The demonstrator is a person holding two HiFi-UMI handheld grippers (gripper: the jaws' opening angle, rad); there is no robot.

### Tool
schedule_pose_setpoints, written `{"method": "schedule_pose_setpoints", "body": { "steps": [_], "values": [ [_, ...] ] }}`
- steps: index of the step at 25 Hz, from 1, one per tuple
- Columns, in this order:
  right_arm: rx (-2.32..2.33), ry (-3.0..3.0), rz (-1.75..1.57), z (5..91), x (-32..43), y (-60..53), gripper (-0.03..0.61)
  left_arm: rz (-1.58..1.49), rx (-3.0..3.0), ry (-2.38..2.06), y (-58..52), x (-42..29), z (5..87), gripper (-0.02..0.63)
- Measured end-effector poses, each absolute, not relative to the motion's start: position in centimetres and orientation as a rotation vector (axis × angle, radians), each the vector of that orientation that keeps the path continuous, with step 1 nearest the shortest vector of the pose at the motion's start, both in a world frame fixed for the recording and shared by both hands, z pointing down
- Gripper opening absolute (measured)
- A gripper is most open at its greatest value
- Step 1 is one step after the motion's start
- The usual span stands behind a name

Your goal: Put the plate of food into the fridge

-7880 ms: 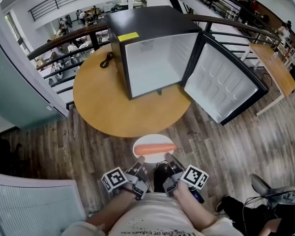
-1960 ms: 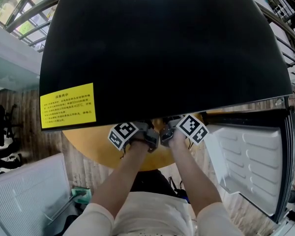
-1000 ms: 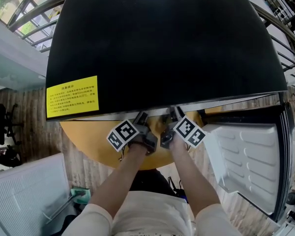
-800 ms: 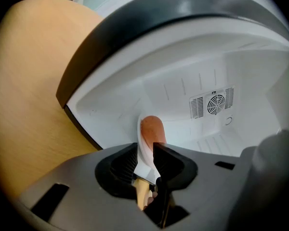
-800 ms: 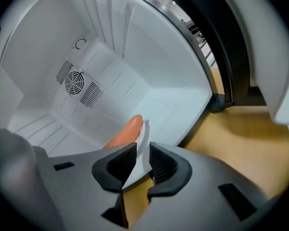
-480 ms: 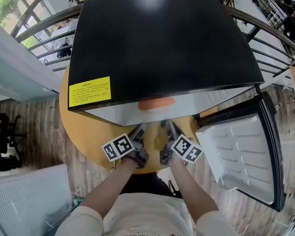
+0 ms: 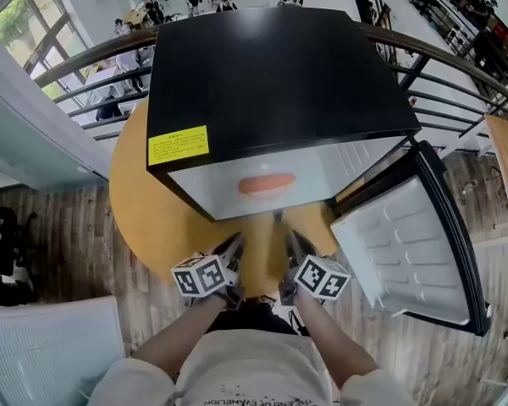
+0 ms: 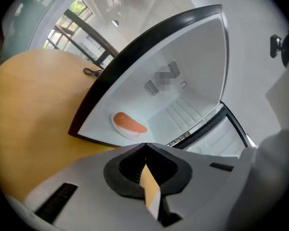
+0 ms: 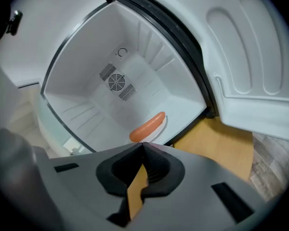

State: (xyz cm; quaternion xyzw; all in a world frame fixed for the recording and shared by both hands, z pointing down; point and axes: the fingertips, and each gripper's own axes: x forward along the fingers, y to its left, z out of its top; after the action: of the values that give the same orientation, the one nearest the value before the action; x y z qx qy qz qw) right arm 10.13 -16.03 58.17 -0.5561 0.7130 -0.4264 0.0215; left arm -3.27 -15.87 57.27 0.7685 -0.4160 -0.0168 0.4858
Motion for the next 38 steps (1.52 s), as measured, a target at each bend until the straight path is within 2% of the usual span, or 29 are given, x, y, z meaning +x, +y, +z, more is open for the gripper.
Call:
{"method": "schedule_pose_setpoints", "body": {
  "steps": [8,14,38],
  "values": [
    [-1.694,2.451,-1.164,53.0,7.3,-11.3,0.026,0.191,2.101,-1.056,-11.4,-3.8,53.0,0.023],
    [-1.688,2.510,-1.130,52.5,5.7,-9.2,0.026,0.272,2.179,-1.070,-8.2,-4.0,52.0,0.023],
    [-1.759,2.593,-1.061,52.9,4.4,-5.7,0.026,0.373,2.231,-1.117,-5.9,-3.8,52.8,0.023]
  ]
}}
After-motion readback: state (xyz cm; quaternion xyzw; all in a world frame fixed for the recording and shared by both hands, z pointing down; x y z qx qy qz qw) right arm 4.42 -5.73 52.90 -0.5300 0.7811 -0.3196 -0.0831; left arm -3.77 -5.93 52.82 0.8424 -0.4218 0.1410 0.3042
